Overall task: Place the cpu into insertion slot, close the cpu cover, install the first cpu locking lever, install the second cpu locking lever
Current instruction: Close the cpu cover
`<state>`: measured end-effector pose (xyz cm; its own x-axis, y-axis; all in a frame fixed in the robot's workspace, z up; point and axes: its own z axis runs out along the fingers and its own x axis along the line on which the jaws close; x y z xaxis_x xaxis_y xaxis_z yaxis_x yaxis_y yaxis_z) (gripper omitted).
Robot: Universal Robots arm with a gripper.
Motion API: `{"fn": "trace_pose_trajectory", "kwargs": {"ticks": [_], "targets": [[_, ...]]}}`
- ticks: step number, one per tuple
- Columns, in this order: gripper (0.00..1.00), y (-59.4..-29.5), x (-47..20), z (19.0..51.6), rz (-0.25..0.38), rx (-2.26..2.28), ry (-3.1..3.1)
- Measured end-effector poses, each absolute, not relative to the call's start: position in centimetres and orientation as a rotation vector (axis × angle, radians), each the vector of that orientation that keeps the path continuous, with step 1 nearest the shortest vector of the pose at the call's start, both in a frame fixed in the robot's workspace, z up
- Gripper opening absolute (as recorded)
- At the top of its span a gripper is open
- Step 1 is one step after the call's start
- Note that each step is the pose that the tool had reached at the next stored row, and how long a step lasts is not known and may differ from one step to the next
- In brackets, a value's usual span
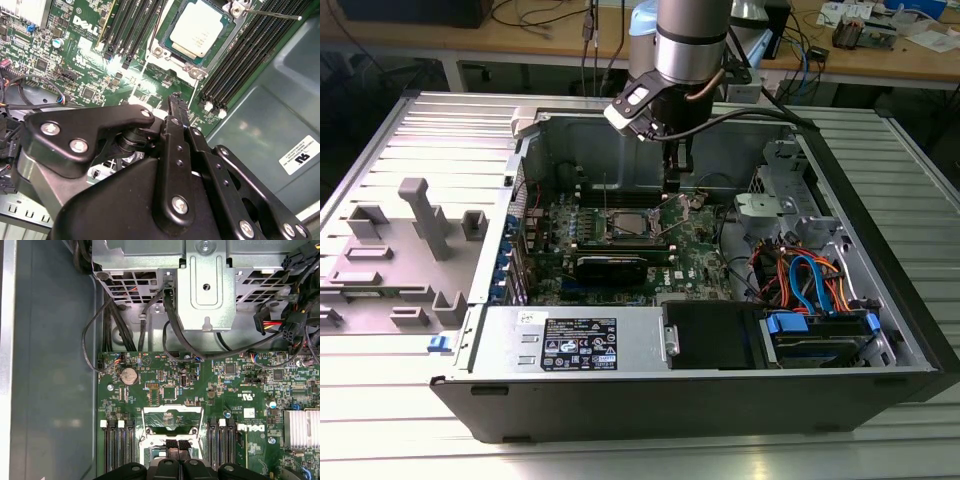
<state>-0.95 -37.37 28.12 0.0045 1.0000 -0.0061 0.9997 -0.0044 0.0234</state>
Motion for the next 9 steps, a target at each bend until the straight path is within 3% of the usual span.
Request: {"fn": "trace_pose_trajectory", "kwargs": {"ticks": [9], "targets": [[0.11,-37.38,-0.52,28.04,0.019,2.211,2.202]]}}
